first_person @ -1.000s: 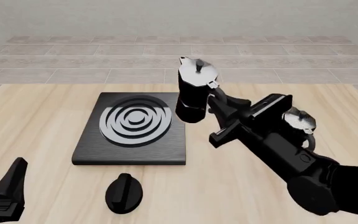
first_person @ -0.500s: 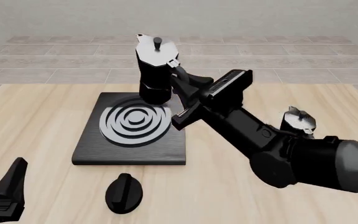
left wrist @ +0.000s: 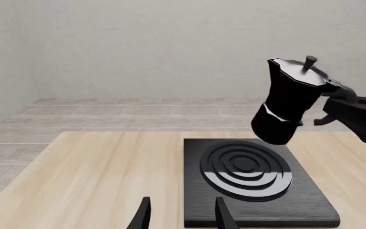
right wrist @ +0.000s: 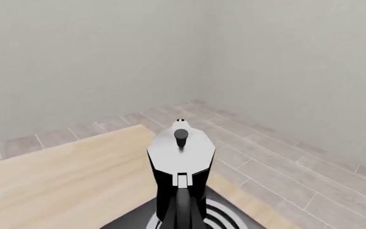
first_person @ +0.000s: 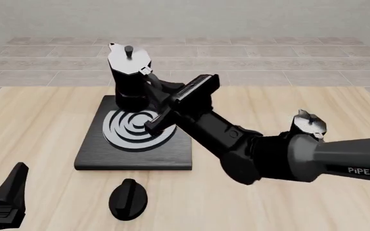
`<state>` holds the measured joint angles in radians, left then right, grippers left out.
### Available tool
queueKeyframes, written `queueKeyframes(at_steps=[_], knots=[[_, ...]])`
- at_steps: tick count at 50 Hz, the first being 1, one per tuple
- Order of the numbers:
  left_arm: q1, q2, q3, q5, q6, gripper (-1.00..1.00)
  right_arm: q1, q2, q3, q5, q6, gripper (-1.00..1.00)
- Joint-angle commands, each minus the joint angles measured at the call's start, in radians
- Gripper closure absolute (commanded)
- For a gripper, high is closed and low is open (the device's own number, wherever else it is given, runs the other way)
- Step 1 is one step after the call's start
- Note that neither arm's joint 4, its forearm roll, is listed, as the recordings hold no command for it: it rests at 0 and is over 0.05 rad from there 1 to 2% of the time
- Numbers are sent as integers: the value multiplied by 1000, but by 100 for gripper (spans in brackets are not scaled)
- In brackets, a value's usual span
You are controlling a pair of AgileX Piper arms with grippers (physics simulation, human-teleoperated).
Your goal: Put both moka pots on the stove.
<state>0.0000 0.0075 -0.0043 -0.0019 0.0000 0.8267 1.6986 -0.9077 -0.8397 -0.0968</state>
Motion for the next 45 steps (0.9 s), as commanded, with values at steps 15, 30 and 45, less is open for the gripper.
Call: queueKeyframes(at_steps=[15,30,45], knots=[[0,0,0,0,0,-100,5,198,-184,-9,4,100],[0,0,0,0,0,-100,-15,313,-290,10,-12,100],[0,0,0,0,0,-100,-1,358,-344,30,-13,100]])
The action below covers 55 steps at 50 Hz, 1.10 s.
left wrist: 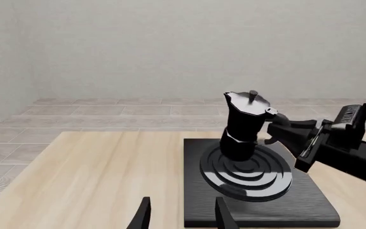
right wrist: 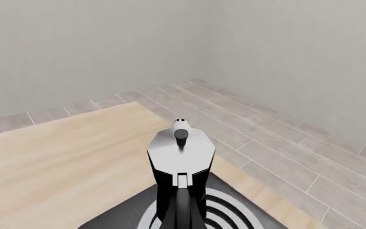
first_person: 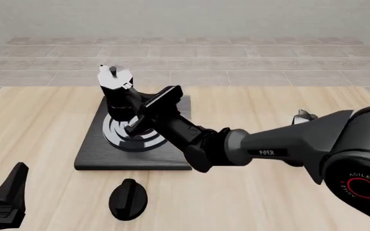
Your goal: Put both moka pots on the stove.
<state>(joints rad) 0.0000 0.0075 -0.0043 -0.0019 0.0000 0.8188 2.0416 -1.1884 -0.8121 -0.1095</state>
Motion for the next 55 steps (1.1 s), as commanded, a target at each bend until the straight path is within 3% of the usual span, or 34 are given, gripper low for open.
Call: queueKeyframes(at_steps=[1,17,55], knots=[[0,0,0,0,0,-100,7,15,-63,2,0,100],[0,0,0,0,0,-100,15,31,-101,33,28,100],[0,0,0,0,0,-100,-5,147,-196,55,38,100]])
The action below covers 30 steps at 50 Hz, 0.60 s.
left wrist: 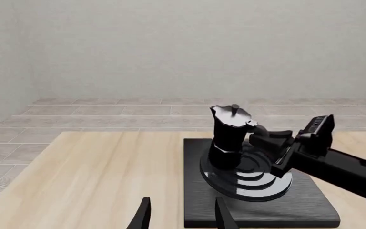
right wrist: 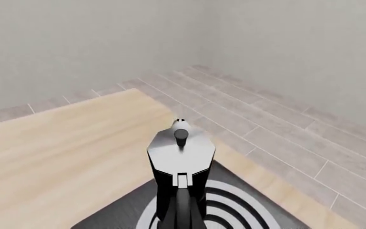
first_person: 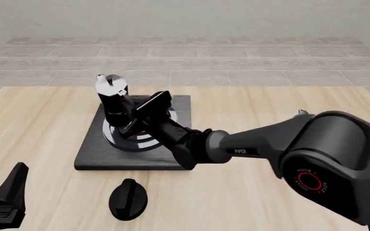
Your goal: Put both moka pots on the stove.
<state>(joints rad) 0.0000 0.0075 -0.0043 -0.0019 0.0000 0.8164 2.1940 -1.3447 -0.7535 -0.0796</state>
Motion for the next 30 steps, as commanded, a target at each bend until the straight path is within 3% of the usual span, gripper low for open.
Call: queueKeyframes(at_steps=[1,30], knots=[[0,0,0,0,0,-100,-2,-1,-44,-1,10,100],[0,0,0,0,0,-100,11,37,-56,15,25,100]])
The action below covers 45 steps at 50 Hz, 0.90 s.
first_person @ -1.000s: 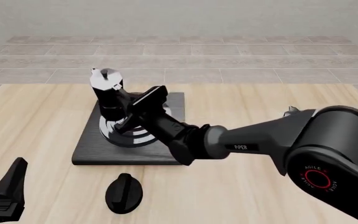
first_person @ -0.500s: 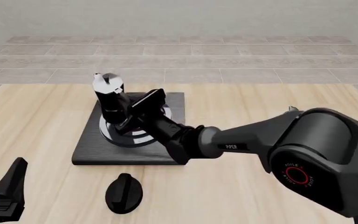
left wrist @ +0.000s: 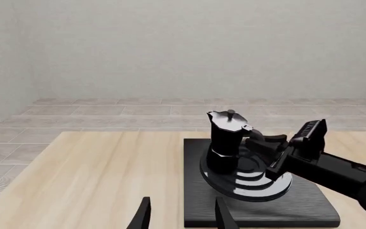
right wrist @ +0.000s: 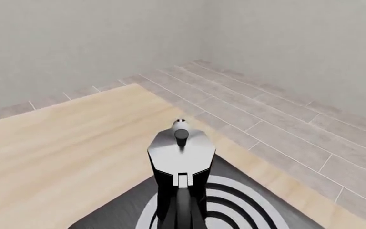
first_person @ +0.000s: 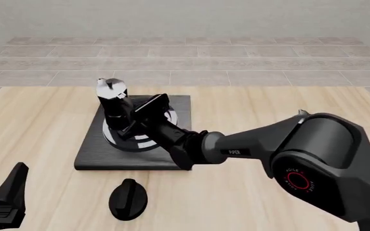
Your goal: Put both moka pots on the stove.
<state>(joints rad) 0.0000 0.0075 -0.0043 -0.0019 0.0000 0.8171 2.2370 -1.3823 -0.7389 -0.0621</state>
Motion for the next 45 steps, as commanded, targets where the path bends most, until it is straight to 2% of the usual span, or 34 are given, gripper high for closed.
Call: queueKeyframes(at_steps=[1,5,6,22,45], knots=[[0,0,0,0,0,-100,9,-4,-22,2,4,100],[0,0,0,0,0,-100,8,-2,-25,8,-1,100],[0,0,0,0,0,-100,11,-1,-27,15,-2,-100],[0,0,0,0,0,-100,0,-2,-31,41,-5,-100],[0,0,0,0,0,-100,-38,-107,101,25,6,-100]])
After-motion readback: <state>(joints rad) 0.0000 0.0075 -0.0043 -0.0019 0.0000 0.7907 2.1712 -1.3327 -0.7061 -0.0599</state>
